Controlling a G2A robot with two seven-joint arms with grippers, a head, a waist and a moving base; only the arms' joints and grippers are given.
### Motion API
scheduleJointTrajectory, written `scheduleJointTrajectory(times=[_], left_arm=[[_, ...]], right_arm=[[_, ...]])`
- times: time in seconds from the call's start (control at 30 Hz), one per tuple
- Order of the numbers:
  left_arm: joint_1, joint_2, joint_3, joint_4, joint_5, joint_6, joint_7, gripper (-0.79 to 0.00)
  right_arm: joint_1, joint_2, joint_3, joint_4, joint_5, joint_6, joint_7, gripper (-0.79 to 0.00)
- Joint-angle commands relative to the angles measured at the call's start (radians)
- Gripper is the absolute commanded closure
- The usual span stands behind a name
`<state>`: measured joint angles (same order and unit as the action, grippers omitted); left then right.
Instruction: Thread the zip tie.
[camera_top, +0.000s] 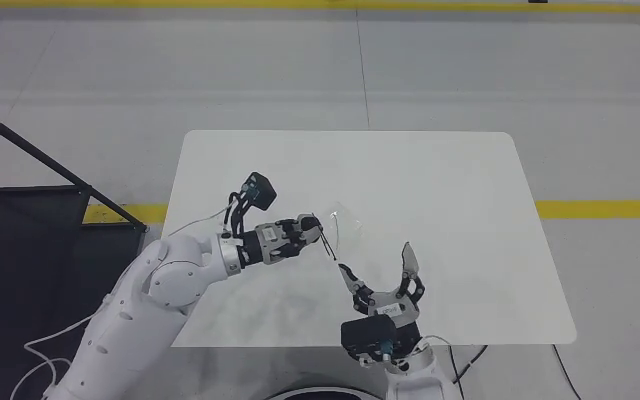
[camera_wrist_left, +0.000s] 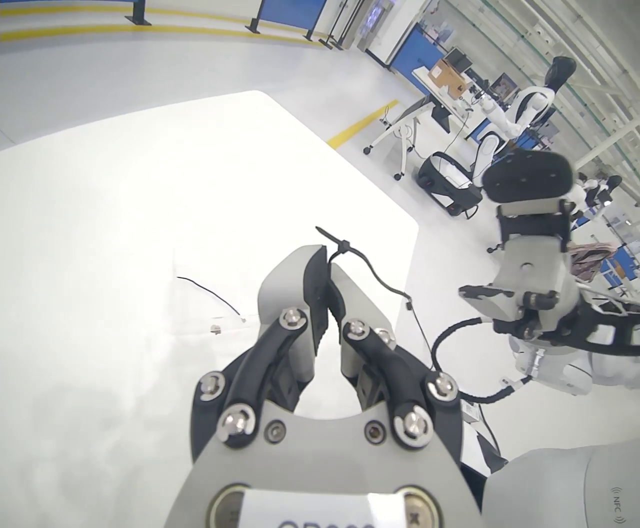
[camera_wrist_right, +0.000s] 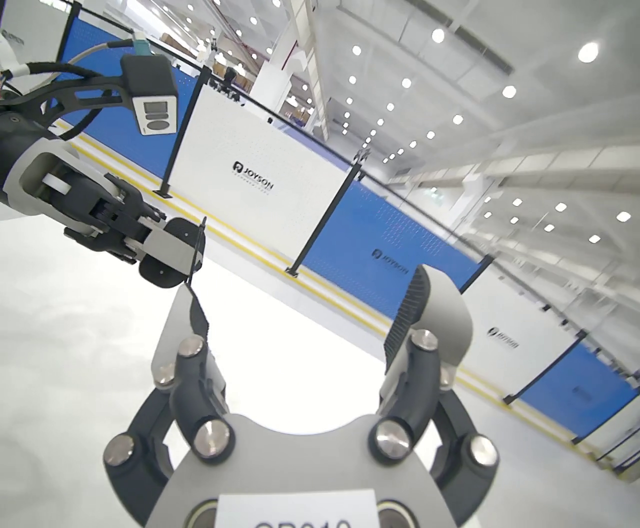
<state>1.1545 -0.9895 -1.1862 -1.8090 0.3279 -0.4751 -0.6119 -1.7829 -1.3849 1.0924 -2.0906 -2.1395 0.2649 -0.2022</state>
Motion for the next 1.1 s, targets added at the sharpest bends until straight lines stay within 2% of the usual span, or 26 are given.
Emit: scheduleJointTrajectory(times=[0.0, 0.3, 0.43, 0.57, 0.63, 0.73, 0.8, 0.83, 1.07], left_arm=[[0.0, 0.0, 0.0, 0.001, -0.005, 0.003, -0.003, 0.0], [0.001, 0.0, 0.0, 0.001, -0.007, 0.006, 0.001, 0.0], [0.018, -0.004, 0.003, 0.003, -0.052, 0.012, 0.035, 0.0], [0.017, -0.005, -0.011, 0.026, -0.101, -0.014, 0.043, 0.0], [0.019, -0.005, -0.016, 0.035, -0.109, -0.021, 0.049, 0.0], [0.02, -0.006, -0.019, 0.046, -0.121, -0.032, 0.055, 0.0], [0.02, -0.007, -0.019, 0.052, -0.124, -0.038, 0.056, 0.0], [0.019, -0.008, -0.019, 0.054, -0.126, -0.04, 0.057, 0.0], [0.02, -0.009, -0.019, 0.061, -0.126, -0.037, 0.058, 0.0]], right_arm=[[0.001, 0.0, -0.002, 0.001, -0.029, 0.01, 0.002, -0.785], [0.002, 0.0, -0.003, 0.002, -0.025, 0.007, 0.004, -0.785], [0.009, -0.004, -0.002, 0.017, 0.079, -0.02, 0.068, -0.785], [0.004, -0.003, 0.039, 0.033, 0.386, -0.161, 0.085, -0.785], [0.012, 0.001, 0.08, 0.057, 0.592, -0.303, 0.095, -0.785], [0.05, 0.011, 0.148, 0.134, 0.883, -0.571, 0.127, -0.785], [0.084, 0.018, 0.193, 0.191, 1.026, -0.693, 0.182, -0.785], [0.102, 0.022, 0.21, 0.204, 1.065, -0.724, 0.216, -0.785], [0.102, 0.022, 0.21, 0.204, 1.065, -0.724, 0.216, -0.785]])
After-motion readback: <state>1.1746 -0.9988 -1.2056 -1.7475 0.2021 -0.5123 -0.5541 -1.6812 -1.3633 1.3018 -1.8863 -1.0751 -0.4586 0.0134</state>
